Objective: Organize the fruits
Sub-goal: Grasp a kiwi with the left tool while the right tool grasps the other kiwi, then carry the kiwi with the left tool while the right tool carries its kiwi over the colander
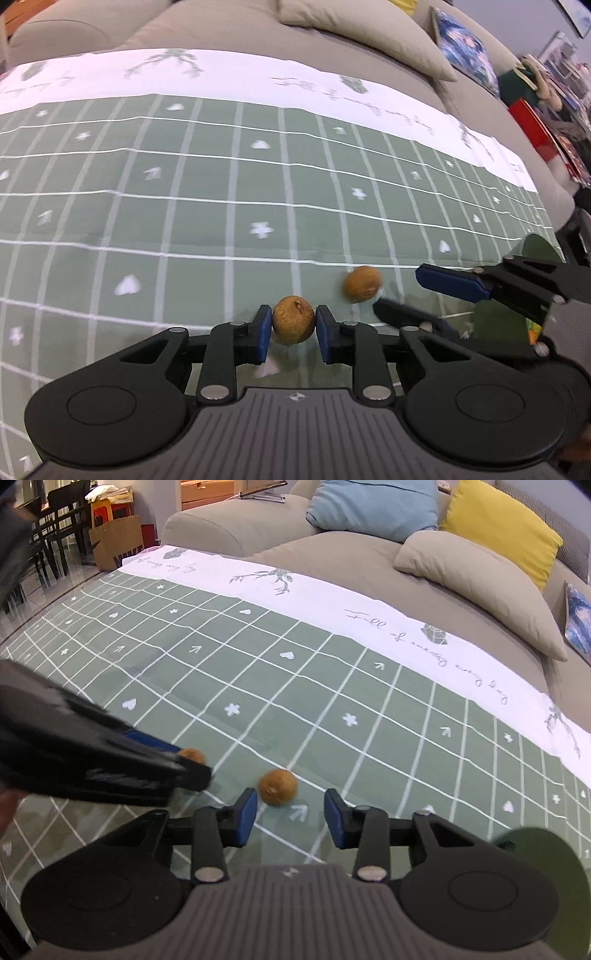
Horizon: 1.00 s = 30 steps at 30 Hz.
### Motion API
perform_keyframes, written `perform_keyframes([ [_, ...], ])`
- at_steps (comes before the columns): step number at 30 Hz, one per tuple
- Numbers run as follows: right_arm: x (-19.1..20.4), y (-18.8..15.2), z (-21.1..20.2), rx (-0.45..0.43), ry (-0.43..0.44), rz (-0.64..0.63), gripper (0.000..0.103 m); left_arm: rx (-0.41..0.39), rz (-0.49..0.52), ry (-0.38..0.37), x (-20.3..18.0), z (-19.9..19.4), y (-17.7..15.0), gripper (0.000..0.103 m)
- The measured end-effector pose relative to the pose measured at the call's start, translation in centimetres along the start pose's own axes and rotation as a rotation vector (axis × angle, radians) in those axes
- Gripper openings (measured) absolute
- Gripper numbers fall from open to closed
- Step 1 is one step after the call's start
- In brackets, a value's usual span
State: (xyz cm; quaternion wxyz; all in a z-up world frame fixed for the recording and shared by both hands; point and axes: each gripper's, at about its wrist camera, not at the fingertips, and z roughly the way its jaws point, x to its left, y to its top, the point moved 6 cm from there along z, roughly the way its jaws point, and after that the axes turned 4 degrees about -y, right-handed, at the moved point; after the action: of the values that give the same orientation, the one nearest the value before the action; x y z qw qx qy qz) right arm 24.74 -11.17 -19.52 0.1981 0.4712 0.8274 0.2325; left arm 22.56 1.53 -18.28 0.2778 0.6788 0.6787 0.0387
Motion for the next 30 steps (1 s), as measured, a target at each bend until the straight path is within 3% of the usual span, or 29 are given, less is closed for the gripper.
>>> perform_keyframes([
  [6,0.7,0.6,2.1,0.031,-0.006,0.06,0.028,-0.006,-0.039,0.023,1.6,-1.5,-0.4,0.028],
  [16,0.5,0.3,3.0,0.037,-0.01,0.131,0.023,-0.008,-0.017,0.023,0.6,-2.5,-1.0,0.028],
  [30,0.3,-2.6,-5.9,-0.066,-0.02,0.191,0.023,-0.102,0.029,0.012,-3.8,-6.5,-2.2,0.028],
])
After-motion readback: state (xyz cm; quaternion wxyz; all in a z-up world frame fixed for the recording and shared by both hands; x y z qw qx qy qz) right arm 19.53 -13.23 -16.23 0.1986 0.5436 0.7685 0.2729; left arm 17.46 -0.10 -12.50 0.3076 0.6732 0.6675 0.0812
